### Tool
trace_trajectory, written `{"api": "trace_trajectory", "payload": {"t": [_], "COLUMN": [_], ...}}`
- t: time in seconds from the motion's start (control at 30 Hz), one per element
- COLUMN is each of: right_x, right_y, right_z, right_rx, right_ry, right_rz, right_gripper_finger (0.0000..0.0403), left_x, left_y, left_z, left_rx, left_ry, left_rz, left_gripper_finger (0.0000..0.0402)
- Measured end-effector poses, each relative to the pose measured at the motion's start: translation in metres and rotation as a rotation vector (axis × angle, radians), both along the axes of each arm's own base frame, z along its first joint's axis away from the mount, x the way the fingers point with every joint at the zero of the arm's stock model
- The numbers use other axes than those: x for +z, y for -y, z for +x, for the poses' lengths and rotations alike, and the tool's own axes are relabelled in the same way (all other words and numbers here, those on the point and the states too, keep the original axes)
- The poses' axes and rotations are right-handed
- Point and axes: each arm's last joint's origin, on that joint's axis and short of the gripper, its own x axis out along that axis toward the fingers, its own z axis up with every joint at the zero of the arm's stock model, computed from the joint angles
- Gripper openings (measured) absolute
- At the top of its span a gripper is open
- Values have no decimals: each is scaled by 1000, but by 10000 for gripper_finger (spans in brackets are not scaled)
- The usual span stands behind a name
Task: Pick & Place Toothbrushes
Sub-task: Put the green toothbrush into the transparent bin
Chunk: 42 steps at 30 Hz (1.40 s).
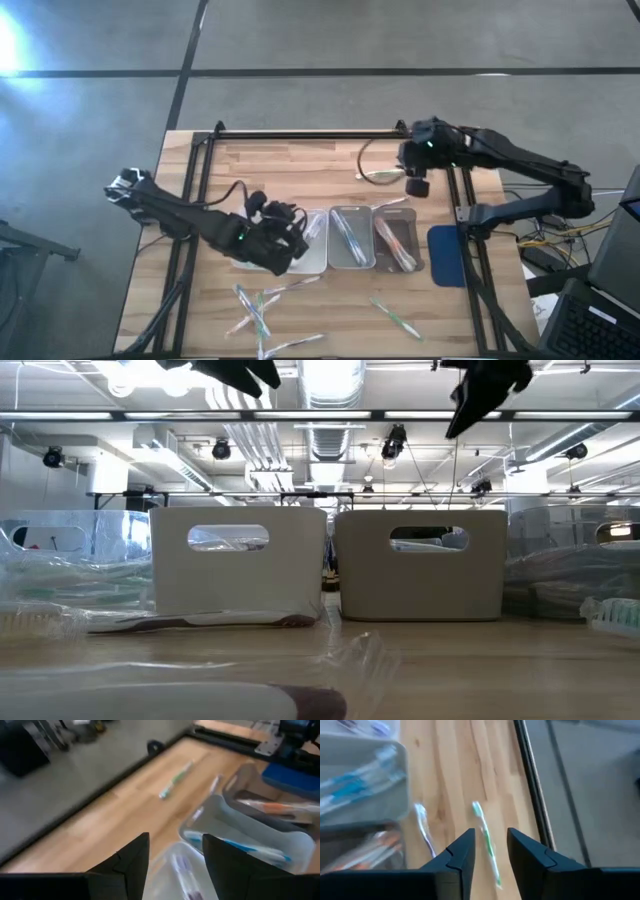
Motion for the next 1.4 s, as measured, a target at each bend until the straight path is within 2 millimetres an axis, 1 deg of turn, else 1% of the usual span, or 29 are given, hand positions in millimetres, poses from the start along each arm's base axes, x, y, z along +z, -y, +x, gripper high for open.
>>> {"api": "trace_trajectory", "payload": {"t": [0.1,0.3,0.37,0.47,0.53,0.67,0.8,0.9,1.03,1.4], "right_x": [-13,-45,-57,-75,-86,-103,-112,-116,-122,-149], "right_y": [23,66,77,92,99,107,110,113,120,140], "right_z": [5,17,21,28,32,40,44,47,52,52], "right_rx": [-54,-134,-132,-112,-107,-88,-70,-61,-70,-118], "right_ry": [-59,-209,-260,-321,-357,-418,-450,-445,-426,-485], "right_rz": [28,77,94,144,169,195,206,193,181,244], "right_gripper_finger": [123,150,157,165,171,181,188,191,192,171], "left_x": [-6,-29,-36,-44,-46,-51,-53,-49,-39,-30], "left_y": [-3,-14,-16,-17,-18,-21,-26,-28,-29,-31], "left_z": [-5,-21,-25,-31,-34,-44,-53,-56,-59,-57], "left_rx": [11,7,-27,-145,-221,-291,-304,-310,-314,-344], "left_ry": [-2,38,83,189,262,360,382,372,363,221], "left_rz": [69,150,163,145,170,282,399,464,525,729], "left_gripper_finger": [188,188,188,188,188,188,188,188,188,188]}}
